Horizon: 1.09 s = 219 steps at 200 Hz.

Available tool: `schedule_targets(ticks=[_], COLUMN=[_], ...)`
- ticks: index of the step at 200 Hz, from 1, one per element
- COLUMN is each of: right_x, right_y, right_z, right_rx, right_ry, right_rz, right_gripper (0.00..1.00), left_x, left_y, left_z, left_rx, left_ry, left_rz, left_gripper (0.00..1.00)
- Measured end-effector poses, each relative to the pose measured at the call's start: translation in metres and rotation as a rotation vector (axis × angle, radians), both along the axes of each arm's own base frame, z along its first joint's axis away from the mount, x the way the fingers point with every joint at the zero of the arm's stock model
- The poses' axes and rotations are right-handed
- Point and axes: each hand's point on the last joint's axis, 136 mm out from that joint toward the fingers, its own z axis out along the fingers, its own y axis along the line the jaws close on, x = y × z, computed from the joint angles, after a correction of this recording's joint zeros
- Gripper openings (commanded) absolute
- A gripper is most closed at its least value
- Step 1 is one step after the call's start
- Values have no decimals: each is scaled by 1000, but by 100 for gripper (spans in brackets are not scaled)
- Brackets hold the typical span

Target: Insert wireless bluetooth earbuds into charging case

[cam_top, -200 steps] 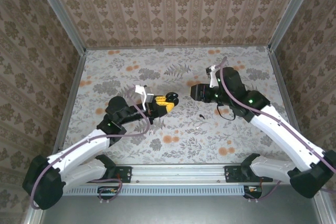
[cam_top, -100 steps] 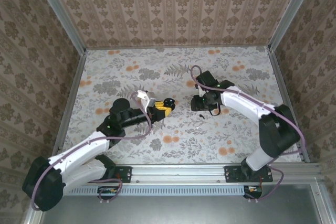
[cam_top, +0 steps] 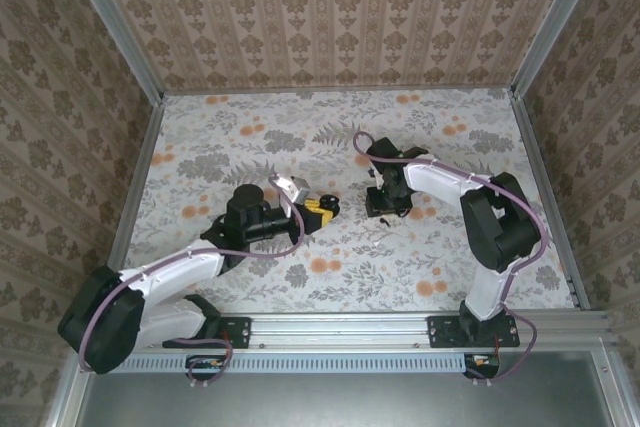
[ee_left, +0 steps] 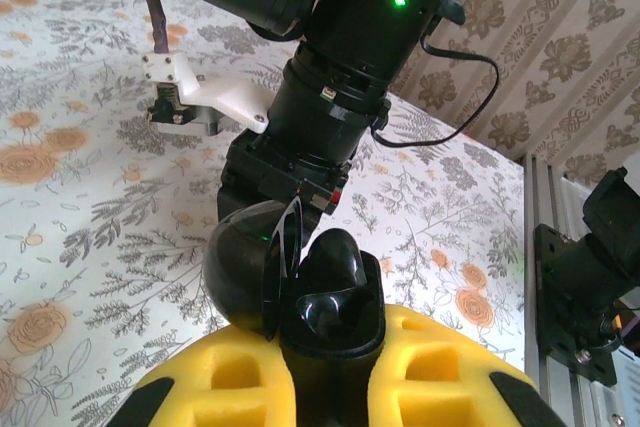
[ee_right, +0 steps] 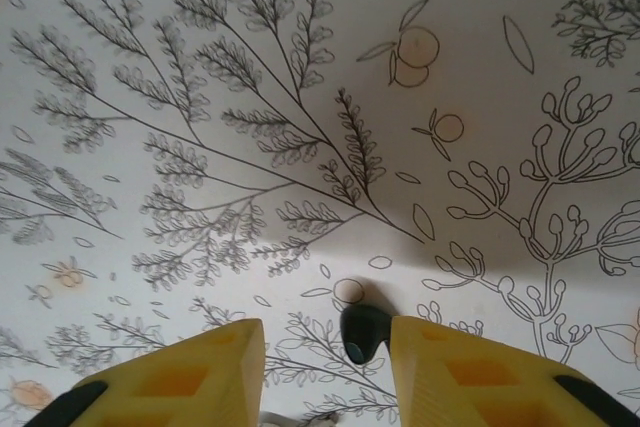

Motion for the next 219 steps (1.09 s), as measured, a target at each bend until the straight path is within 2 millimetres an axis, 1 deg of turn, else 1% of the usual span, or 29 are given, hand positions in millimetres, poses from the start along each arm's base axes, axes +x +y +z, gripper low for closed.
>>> schedule_targets(ticks=[30,58,82,119,139,219], right_x=[-3,-5,-7,-7,-7,-5], right_y=[-5,-6,-7,-9,-11,-15], right_z=[-7,-16,-21,-22,-22,-21], right_rx=[-31,-44,-52,-63,-74,-97], right_ry=[19,40,57,60,59,62], right_rz=[10,21,23,22,16,-50], right_gripper=[39,34,31,26,22,15], left_x=[1,4,4,4,4,4], left_y=[-3,-5,-6,-6,-6,-6], left_z=[-9,-7,-5,-5,-5,-5], left_rx=[18,16,11,10,10,8], left_ry=[25,25,22,23,23,29], left_rz=[-10,-11,-13,-12,-12,-11], left_gripper=[0,0,0,0,0,0])
